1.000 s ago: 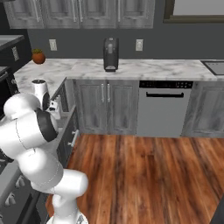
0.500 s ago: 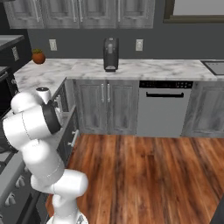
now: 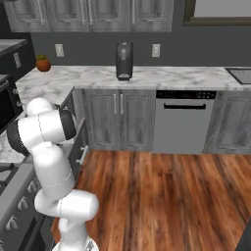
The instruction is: Pick up the metallic utensils from the counter and place them in the open drawer. Make sure not to pick up any wooden utensils.
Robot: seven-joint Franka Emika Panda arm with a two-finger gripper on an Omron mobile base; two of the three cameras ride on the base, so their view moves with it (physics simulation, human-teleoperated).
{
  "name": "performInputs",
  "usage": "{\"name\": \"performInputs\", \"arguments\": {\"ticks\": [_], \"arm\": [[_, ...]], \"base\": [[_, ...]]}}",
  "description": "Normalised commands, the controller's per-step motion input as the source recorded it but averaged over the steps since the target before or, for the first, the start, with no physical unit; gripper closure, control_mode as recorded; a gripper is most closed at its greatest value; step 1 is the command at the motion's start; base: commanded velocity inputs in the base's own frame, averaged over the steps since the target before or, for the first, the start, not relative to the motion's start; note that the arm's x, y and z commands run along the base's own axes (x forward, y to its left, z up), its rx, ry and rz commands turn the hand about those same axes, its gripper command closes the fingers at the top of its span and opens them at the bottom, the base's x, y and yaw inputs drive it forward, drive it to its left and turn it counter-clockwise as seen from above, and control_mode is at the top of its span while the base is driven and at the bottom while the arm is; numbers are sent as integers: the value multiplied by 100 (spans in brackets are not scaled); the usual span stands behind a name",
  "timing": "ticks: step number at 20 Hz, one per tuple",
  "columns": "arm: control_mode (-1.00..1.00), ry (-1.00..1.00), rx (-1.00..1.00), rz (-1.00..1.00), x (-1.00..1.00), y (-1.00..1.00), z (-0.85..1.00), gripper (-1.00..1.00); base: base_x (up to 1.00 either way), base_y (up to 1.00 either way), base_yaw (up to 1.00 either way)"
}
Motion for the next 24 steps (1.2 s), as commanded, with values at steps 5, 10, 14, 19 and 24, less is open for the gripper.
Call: {"name": "performInputs", "arguments": {"ticks": [5,10,14,19,24], "arm": [[-100,-1,0,0,36,16,-56,100],[-100,-5,0,-2,39,9,-60,100],[-100,-6,0,-3,32,-5,-60,100],[-100,-4,-2,-8,28,-23,-57,100],[-100,-1,0,-13,24,-79,-54,100]], "base": [[0,0,0],[0,0,0],[0,0,0],[0,0,0],[0,0,0]]}}
